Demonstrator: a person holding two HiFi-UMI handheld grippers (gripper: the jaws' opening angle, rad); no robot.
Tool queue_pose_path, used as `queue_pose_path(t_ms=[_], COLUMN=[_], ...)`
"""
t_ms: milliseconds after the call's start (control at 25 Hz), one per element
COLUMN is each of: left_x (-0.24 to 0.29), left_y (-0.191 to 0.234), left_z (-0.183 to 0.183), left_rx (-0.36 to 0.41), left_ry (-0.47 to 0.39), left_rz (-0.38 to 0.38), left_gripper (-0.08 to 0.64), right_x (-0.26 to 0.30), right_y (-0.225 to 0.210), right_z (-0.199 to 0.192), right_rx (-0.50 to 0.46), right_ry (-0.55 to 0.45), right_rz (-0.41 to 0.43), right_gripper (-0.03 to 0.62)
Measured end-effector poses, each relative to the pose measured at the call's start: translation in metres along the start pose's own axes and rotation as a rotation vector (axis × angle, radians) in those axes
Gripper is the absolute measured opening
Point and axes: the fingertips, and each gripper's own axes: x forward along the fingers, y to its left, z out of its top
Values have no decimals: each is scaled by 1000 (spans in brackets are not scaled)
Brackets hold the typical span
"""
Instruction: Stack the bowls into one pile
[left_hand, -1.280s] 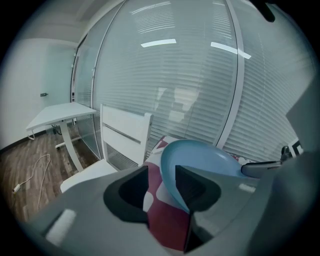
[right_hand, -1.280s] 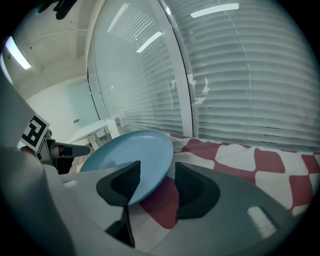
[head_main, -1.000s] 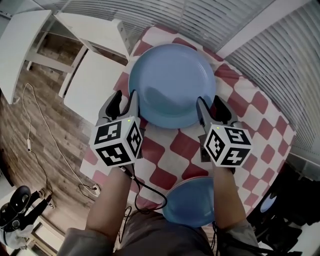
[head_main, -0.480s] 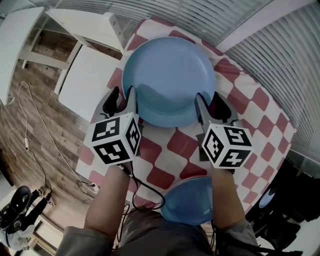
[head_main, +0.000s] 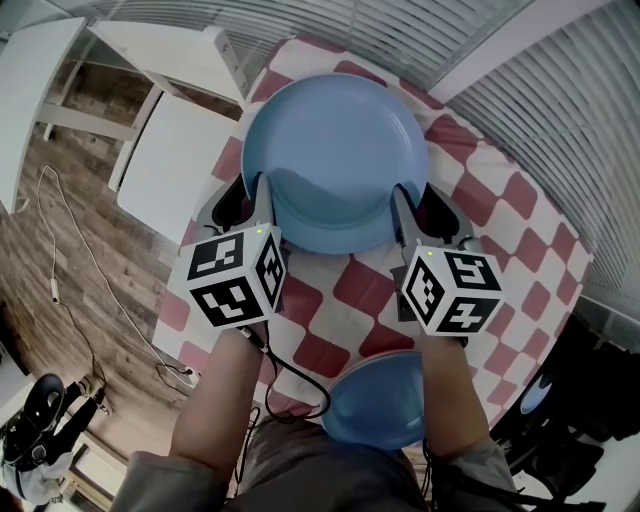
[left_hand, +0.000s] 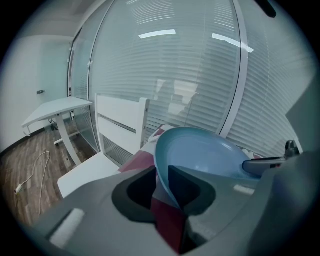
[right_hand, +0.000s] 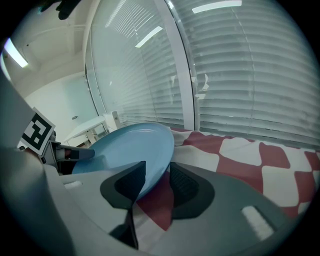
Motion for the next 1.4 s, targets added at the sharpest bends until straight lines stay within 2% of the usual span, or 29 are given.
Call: queue_pose_path(t_ms=[680,1000,1200,1400], left_x=[-8,-29,-59,-118], left_y=[1,-9,-20,-52], left_z=[3,17,34,51], left_rx=[-17,7,20,41], left_ry=[-2,-23,-69,-119], left_rz=[4,-6,-11,-22], left_gripper=[49,49,49,52], right_x=[-9,-32,-64,-130], right_y=[-4,-4,0,-1], right_z=[3,19,40,64], right_rx=[87,99,99,92], right_ry=[-23,-56,-116,-185], right_rz=[-13,-20,-18,-17], right_gripper=[107,93,84,77])
